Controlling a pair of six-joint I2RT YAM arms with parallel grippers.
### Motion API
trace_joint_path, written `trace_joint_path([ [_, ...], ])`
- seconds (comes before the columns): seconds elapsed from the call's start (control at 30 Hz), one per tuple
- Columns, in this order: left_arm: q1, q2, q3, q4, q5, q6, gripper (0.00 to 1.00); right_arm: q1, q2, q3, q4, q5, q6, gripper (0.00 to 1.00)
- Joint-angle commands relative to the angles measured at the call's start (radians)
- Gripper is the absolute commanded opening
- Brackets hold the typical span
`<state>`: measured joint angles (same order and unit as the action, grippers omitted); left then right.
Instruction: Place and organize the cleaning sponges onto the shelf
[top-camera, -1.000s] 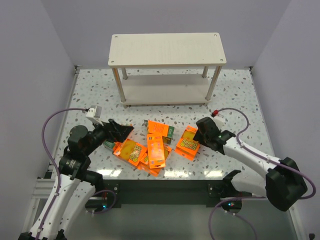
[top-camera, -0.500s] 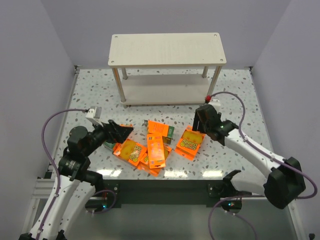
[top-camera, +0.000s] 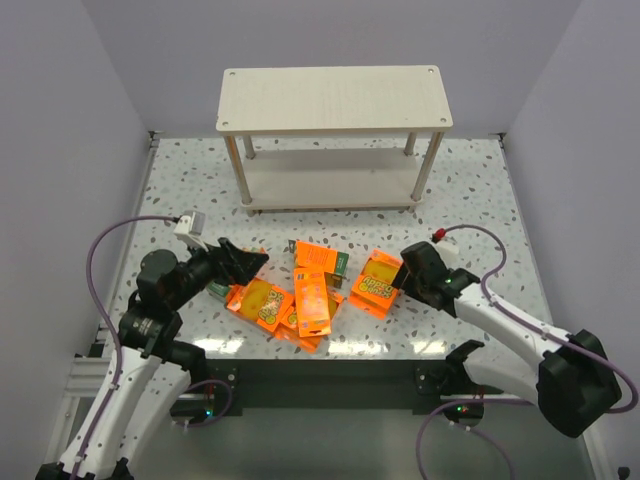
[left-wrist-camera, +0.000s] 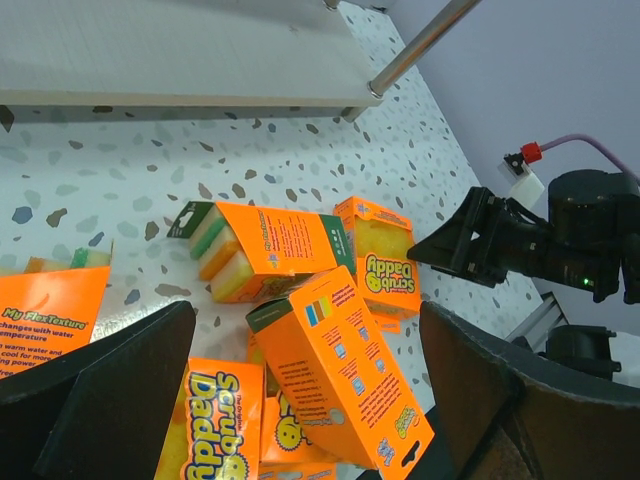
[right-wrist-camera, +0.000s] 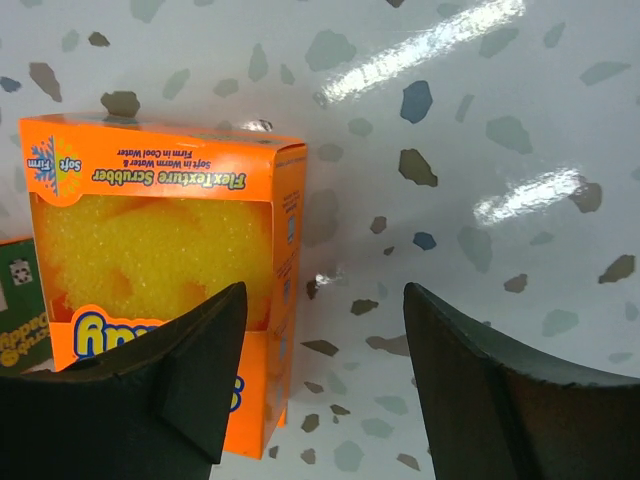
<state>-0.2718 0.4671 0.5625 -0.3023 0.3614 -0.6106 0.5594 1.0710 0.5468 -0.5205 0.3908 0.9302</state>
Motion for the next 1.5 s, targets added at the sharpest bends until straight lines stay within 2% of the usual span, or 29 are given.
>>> trace_joint_path([
  [0.0, -0.004, -0.016, -0.001, 0.022, 0.011, -0.011, 1.00, -0.004, 0.010, -0.045, 0.131, -0.027, 0.117, 0.68],
  [0.23, -0.006, -0.035, -0.001, -0.001, -0.009, 0.000, 1.00, -0.006, 0.038, -0.061, 0.205, -0.037, 0.087, 0.64],
  [0.37, -0.004, -0.022, -0.009, 0.011, -0.004, -0.001, 1.00, -0.035, 0.072, -0.015, 0.212, -0.007, -0.040, 0.59],
  [0.5, -0.004, -0.010, -0.013, 0.019, 0.004, -0.002, 1.00, -0.081, 0.185, 0.082, 0.191, -0.012, -0.236, 0.49],
  [0.7, -0.004, -0.016, -0.013, 0.012, -0.004, 0.000, 1.00, -0.113, 0.331, 0.166, 0.214, -0.009, -0.346, 0.13],
  [0.87, -0.004, -0.021, -0.010, 0.003, -0.013, 0.006, 1.00, -0.125, 0.409, 0.243, 0.224, -0.026, -0.454, 0.07],
  [0.9, -0.004, -0.019, -0.010, 0.003, -0.010, 0.008, 1.00, -0.125, 0.421, 0.274, 0.226, -0.036, -0.508, 0.01],
  [1.03, -0.004, -0.007, -0.013, 0.020, 0.001, -0.001, 1.00, -0.127, 0.468, 0.343, 0.212, -0.061, -0.619, 0.00],
  [1.2, -0.006, -0.007, -0.009, 0.025, 0.005, -0.005, 1.00, -0.127, 0.541, 0.381, 0.247, -0.254, -0.809, 0.00],
  [1.37, -0.004, -0.012, -0.009, 0.020, 0.002, -0.001, 1.00, -0.127, 0.527, 0.389, 0.297, -0.207, -0.861, 0.00],
  [1.47, -0.004, -0.005, -0.010, 0.035, 0.010, -0.006, 1.00, -0.127, 0.501, 0.412, 0.316, -0.098, -0.892, 0.10],
])
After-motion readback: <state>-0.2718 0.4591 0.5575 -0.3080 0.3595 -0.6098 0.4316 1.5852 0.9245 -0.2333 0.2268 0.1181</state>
